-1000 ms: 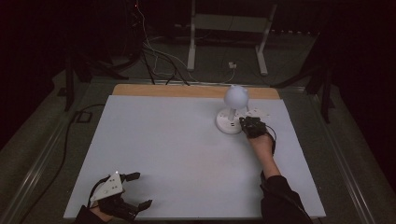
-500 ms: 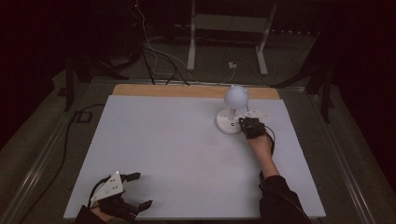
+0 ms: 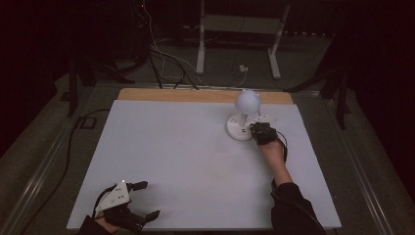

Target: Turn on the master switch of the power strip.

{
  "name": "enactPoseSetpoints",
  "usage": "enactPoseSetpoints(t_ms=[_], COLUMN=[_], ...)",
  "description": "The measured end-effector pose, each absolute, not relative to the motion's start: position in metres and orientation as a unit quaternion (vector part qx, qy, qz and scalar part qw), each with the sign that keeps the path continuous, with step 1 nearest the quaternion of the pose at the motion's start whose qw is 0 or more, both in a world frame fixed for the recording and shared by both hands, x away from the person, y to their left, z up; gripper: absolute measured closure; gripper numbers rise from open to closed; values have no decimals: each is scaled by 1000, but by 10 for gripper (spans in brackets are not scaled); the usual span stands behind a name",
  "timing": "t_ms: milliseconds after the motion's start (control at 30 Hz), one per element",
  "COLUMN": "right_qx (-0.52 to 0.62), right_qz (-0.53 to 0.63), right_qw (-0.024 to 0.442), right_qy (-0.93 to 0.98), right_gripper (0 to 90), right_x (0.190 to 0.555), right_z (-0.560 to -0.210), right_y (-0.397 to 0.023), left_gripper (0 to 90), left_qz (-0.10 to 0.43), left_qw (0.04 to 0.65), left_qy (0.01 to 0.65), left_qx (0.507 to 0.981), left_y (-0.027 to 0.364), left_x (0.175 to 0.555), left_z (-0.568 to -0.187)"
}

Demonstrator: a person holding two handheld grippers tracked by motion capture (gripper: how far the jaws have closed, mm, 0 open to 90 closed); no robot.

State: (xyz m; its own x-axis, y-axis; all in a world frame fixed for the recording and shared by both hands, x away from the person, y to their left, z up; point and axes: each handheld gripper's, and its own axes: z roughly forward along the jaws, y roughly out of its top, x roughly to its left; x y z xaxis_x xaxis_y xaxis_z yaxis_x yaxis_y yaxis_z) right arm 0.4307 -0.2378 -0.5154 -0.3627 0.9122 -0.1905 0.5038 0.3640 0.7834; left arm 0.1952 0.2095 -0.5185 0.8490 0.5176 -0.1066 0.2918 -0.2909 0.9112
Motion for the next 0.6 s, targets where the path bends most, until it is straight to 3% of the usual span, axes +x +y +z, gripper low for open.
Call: enactPoseSetpoints(t_ms=[233,600], right_qx=[455,455], right_qz=[314,338], right_qw=[337,318], right_qy=[762,760], right_gripper=[900,900], right_x=[429,424], right_z=[-514,-501], right_y=[-236,-242], left_gripper=[0,0], left_qz=[106,106], left_qw=[537,537], left_qy=[256,257], left_qx=[797,797], left_y=[210,210], left_x=[196,197], left_z=[-519,-519])
